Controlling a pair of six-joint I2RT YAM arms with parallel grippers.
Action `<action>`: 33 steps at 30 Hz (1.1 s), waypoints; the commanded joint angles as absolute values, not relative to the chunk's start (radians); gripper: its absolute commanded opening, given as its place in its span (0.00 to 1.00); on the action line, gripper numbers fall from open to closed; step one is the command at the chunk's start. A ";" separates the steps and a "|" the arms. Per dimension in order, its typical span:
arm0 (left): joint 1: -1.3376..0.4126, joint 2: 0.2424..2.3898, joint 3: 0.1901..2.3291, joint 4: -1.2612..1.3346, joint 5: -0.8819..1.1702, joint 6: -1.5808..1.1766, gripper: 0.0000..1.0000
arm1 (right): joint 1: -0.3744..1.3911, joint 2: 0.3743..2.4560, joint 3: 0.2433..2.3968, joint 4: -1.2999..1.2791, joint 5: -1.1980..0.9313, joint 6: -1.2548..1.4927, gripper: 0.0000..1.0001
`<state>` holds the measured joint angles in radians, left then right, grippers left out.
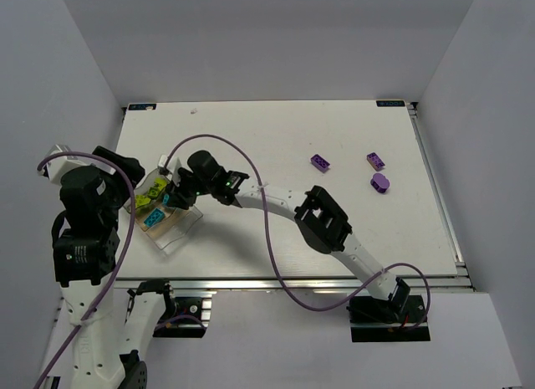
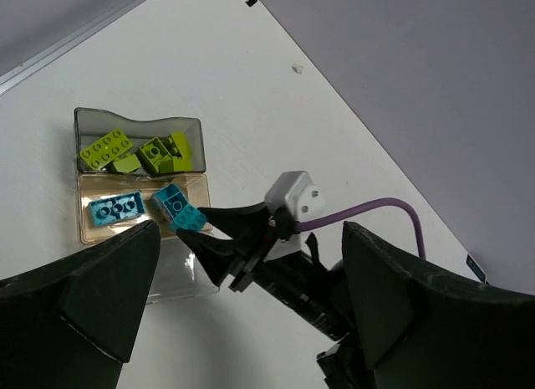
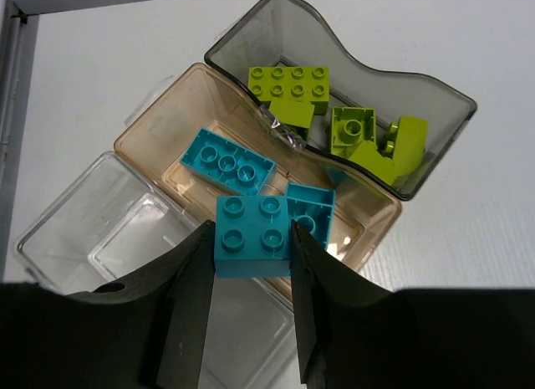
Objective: Sort the legos into containers by color
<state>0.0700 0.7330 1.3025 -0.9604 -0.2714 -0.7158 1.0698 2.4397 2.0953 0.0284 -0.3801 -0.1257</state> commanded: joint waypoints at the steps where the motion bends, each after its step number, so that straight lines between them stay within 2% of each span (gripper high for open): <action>1: 0.074 0.739 1.296 -0.976 -0.265 -0.715 0.98 | 1.103 2.459 2.152 0.155 -0.276 -0.155 0.13; 3: 0.072 0.739 1.290 -0.977 -0.261 -0.715 0.98 | 1.111 2.477 2.163 0.187 -0.244 -0.172 0.17; 9: 0.072 0.732 1.272 -0.973 -0.249 -0.721 0.98 | 1.114 2.545 2.237 0.195 -0.201 -0.215 0.41; 10: 0.072 0.732 1.270 -0.970 -0.244 -0.721 0.98 | 1.114 2.548 2.237 0.198 -0.199 -0.219 0.52; 13: 0.072 0.729 1.266 -0.957 -0.235 -0.719 0.98 | 1.114 2.546 2.220 0.204 -0.199 -0.239 0.69; 19: 0.074 0.715 1.235 -0.875 -0.152 -0.700 0.98 | 1.109 2.485 2.142 0.202 -0.221 -0.264 0.78; 23: 0.074 0.686 1.187 -0.743 -0.023 -0.657 0.98 | 1.078 2.274 1.959 0.235 -0.242 -0.290 0.89; 24: 0.074 0.681 1.172 -0.709 0.053 -0.655 0.98 | 1.046 2.232 1.913 0.242 -0.288 -0.285 0.88; 27: 0.074 0.686 1.092 -0.577 0.185 -0.699 0.87 | 0.935 2.082 1.798 0.148 -0.486 -0.201 0.57; 28: 0.072 0.693 1.048 -0.505 0.224 -0.734 0.73 | 0.899 2.022 1.766 0.108 -0.539 -0.152 0.36; 30: 0.072 0.727 1.006 -0.437 0.326 -0.773 0.48 | 0.800 1.952 1.706 0.010 -0.630 -0.138 0.11; 32: 0.069 0.764 0.959 -0.353 0.377 -0.808 0.28 | 0.709 1.806 1.560 -0.036 -0.653 -0.193 0.05; 33: 0.063 0.779 0.945 -0.333 0.391 -0.814 0.26 | 0.675 1.764 1.524 -0.069 -0.660 -0.221 0.07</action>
